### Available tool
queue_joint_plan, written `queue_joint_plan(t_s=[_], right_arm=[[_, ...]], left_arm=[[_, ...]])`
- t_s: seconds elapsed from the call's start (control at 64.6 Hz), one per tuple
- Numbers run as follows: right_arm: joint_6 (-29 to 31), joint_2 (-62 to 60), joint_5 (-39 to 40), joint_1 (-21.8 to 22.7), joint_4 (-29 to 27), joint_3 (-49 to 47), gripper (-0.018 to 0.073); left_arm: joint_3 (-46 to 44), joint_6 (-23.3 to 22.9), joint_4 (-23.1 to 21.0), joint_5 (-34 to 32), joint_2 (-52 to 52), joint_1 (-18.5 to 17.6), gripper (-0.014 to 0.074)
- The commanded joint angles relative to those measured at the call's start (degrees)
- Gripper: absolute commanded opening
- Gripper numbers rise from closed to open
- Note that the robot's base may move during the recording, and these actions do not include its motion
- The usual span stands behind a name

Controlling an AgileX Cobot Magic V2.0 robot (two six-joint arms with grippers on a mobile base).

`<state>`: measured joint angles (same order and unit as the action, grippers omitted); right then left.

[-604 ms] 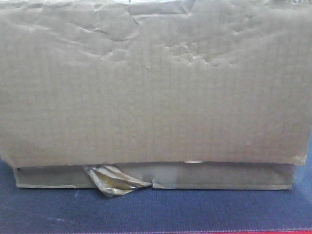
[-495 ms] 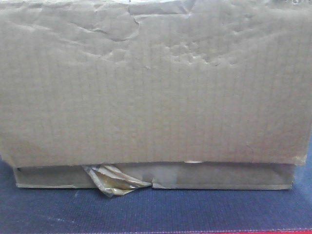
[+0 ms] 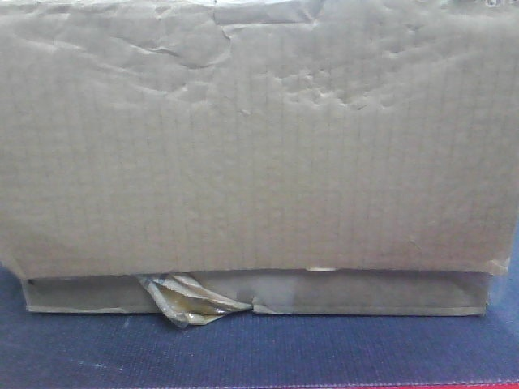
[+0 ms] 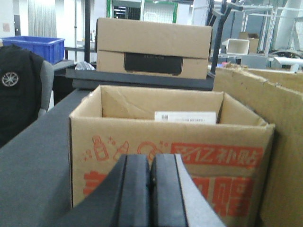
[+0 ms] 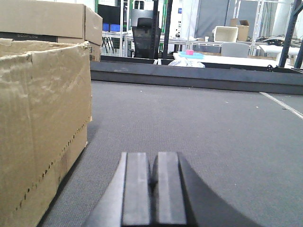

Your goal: Stack two boxes on right shelf middle

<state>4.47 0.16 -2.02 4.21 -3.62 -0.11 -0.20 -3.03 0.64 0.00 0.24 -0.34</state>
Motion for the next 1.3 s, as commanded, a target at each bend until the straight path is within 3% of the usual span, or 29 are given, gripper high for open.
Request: queue_joint_plan(t_s=[0.0,0.217,0.573,0.944,1.099,1.145,1.285], right_arm=[[0.13,-0.16,1.04,0.19,0.11,0.11,-0.0160],[0.13,-0.16,1.04,0.19,0.11,0.11,-0.0160],[0.13,-0.16,1.04,0.19,0.11,0.11,-0.0160],[0.13,-0.16,1.04,0.19,0.11,0.11,-0.0160],[0.13,-0.16,1.04,0.19,0.11,0.11,-0.0160],[0.13,-0.16,1.04,0.19,0.11,0.11,-0.0160],[0.13,-0.16,1.04,0.19,0.11,0.11,-0.0160]], left_arm=[[-3.06,-0.29,-0.29,3.55,-0.24,0.14,-0.0111],[-17.61,-0.29,-0.29,22.73,3.34,0.14,-0.0111],[-42.89,-0.29,-0.29,51.07,34.75,0.14,-0.0111],[-55.66,-0.51,-0.64,44.63,58.39,0.14,-0.0111],[-63.34,0.02,-0.64,50.37,66.14,3.42,-0.0111],[-65.81,1.80,-0.64,52.80,68.30,5.40,-0.0111],[-71.70,12.87,-7.27,58.45,74.45,12.17,-0.0111]])
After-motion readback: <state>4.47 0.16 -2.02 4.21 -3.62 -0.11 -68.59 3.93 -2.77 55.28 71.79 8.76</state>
